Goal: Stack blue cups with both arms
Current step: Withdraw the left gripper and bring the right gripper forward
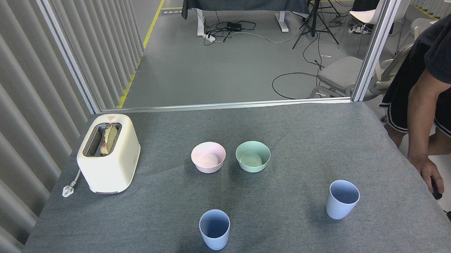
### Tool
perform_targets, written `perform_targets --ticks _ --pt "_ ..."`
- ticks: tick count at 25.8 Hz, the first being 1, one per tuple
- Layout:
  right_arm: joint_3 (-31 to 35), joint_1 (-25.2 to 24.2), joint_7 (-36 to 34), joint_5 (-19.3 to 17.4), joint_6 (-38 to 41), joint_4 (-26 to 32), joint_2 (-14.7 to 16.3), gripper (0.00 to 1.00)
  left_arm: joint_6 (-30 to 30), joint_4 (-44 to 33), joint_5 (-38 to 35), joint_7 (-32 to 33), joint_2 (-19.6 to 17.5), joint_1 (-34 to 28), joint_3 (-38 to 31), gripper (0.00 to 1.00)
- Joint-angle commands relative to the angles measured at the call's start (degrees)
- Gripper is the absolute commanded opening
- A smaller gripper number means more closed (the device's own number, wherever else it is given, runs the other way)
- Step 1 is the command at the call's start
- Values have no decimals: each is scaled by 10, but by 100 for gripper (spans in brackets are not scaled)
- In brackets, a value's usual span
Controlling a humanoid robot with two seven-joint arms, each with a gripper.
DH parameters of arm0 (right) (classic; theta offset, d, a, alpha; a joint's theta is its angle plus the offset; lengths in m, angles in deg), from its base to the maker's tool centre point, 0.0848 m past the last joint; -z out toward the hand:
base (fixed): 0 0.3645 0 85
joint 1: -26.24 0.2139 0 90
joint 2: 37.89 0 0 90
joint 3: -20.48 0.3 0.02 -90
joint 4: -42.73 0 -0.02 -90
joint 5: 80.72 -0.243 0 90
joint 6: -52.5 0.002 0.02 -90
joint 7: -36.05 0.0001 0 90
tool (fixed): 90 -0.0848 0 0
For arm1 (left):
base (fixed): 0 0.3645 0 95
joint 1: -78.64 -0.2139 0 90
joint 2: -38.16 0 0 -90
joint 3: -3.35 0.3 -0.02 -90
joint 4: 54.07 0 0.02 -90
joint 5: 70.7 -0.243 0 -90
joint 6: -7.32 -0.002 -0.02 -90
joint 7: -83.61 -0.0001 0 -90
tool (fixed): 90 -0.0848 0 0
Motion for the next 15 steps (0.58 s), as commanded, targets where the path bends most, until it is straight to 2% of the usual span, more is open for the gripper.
perform_targets --ticks 1,5,7,11,15 --pt "8 1 0 -3 0 -8 0 100 4 -72 1 0 -22 -71 -49 100" --pt "53 11 24 -14 3 -18 0 100 2 -148 22 1 -46 -116 -83 100" --pt "69 39 59 -14 3 -27 3 100 4 -163 53 1 -49 -121 -92 100" --pt "80 117 110 -14 1 -66 35 100 7 -167 84 1 -49 -121 -94 100" --pt "80 214 117 -15 3 -149 62 100 7 -166 84 1 -49 -121 -94 100"
